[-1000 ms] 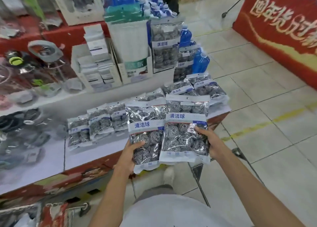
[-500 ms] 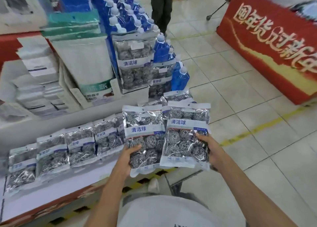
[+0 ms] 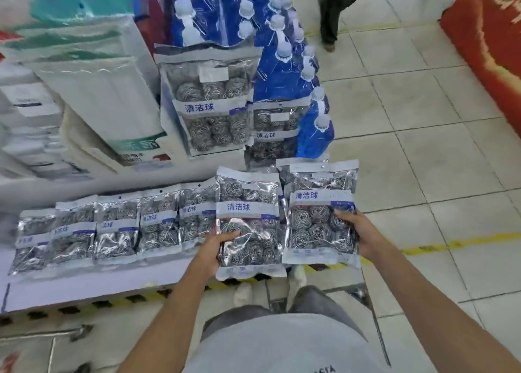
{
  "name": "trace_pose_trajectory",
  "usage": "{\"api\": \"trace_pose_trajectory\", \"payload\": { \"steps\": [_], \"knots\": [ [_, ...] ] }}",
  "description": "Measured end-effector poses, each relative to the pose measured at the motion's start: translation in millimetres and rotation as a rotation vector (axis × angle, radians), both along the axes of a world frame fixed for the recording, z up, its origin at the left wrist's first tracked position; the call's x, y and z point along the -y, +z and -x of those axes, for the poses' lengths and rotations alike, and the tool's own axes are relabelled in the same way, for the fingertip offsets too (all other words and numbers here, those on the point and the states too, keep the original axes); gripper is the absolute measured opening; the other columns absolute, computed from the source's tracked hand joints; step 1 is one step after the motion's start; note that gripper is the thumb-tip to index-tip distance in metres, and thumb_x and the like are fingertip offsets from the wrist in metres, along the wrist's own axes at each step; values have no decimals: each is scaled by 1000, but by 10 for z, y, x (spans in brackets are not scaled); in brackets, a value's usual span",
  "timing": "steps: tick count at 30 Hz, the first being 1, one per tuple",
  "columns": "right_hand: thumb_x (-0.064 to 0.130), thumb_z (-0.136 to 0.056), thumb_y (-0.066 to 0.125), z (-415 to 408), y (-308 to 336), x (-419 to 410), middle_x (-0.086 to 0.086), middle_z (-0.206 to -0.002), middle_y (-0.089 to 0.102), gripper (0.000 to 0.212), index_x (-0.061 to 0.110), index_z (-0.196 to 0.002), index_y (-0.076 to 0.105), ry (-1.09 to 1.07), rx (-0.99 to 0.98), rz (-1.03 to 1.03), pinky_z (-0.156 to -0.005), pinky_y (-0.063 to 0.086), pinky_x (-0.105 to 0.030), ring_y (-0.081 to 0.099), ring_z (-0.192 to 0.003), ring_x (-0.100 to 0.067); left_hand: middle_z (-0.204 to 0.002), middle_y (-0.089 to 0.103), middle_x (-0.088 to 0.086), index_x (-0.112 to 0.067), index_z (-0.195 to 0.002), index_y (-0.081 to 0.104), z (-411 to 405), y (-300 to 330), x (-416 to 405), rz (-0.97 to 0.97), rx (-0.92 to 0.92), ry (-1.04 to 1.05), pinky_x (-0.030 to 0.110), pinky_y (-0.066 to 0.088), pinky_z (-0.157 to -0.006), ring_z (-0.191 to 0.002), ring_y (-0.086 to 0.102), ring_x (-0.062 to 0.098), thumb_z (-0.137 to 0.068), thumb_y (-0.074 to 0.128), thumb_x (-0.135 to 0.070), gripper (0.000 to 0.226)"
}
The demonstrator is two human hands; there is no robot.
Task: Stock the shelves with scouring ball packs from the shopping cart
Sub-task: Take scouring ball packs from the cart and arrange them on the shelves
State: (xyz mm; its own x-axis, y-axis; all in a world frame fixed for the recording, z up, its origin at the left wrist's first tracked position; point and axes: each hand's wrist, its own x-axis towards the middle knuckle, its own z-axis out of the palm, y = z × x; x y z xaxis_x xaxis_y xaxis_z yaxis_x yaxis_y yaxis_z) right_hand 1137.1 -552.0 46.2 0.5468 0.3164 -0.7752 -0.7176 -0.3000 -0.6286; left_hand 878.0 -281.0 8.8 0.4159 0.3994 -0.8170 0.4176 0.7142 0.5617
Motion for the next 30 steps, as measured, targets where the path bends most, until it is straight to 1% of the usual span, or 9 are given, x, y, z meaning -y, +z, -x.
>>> {"api": "trace_pose_trajectory", "payload": {
  "steps": [7,8,10,11,13,16,19,24,30],
  "knots": [
    [25,-83,84,-630,-274,-257,-4,-119,76,49,22,-128,65,223,8,91,-89,56,-43,69,-109,-25,-165,37,12,-19,-163,29,-473,-72,167,42,-63,128,55,31,-123,-150,37,35,-79,87,-19,103],
    [24,-84,84,-681,-315,-296,-4,-119,76,44,24,-125,65,236,1,92,-95,55,-47,69,-112,-26,-158,47,13,-15,-161,34,-515,-91,174,43,-79,114,53,39,-118,-143,47,34,-78,87,-18,99],
    [22,-86,81,-783,-421,-345,-7,-125,74,42,24,-125,65,244,-14,105,-109,49,-54,65,-122,-31,-129,71,16,-2,-152,46,-578,-104,163,37,-84,109,42,60,-89,-104,72,28,-74,85,-14,88],
    [22,-88,80,-827,-472,-356,-10,-130,71,45,22,-130,64,250,-20,120,-111,46,-57,62,-126,-34,-121,74,16,-1,-150,46,-597,-126,152,18,-99,115,40,60,-79,-93,73,28,-77,83,-10,83],
    [23,-90,78,-876,-535,-374,-11,-134,67,50,20,-137,60,295,-19,156,-113,44,-59,59,-129,-36,-132,67,21,-8,-153,42,-620,-192,129,-56,-168,103,49,55,-90,-110,68,38,-86,79,-6,77],
    [24,-89,80,-878,-589,-386,-4,-123,69,53,17,-136,58,295,80,217,-106,47,-49,59,-120,-28,-134,66,18,-13,-151,44,-633,-243,129,-193,-228,44,49,53,-96,-115,65,34,-88,80,-16,73],
    [29,-89,82,-829,-609,-390,-5,-131,63,62,16,-142,52,271,211,280,-105,48,-46,59,-120,-27,-148,56,13,-14,-157,37,-630,-266,151,-270,-244,-8,56,46,-110,-132,56,35,-86,83,-28,86],
    [23,-91,80,-750,-621,-446,-6,-122,62,53,14,-135,52,251,261,296,-81,45,-32,59,-108,-25,-166,33,11,-21,-162,28,-673,-292,143,-295,-277,38,59,38,-117,-146,41,37,-87,83,-36,95],
    [30,-92,78,-731,-628,-565,-5,-127,61,57,14,-139,50,313,306,346,-90,48,-38,59,-105,-25,-171,23,10,-24,-166,21,-715,-281,60,-307,-276,0,57,29,-123,-153,29,37,-88,83,-35,100]
  ]
}}
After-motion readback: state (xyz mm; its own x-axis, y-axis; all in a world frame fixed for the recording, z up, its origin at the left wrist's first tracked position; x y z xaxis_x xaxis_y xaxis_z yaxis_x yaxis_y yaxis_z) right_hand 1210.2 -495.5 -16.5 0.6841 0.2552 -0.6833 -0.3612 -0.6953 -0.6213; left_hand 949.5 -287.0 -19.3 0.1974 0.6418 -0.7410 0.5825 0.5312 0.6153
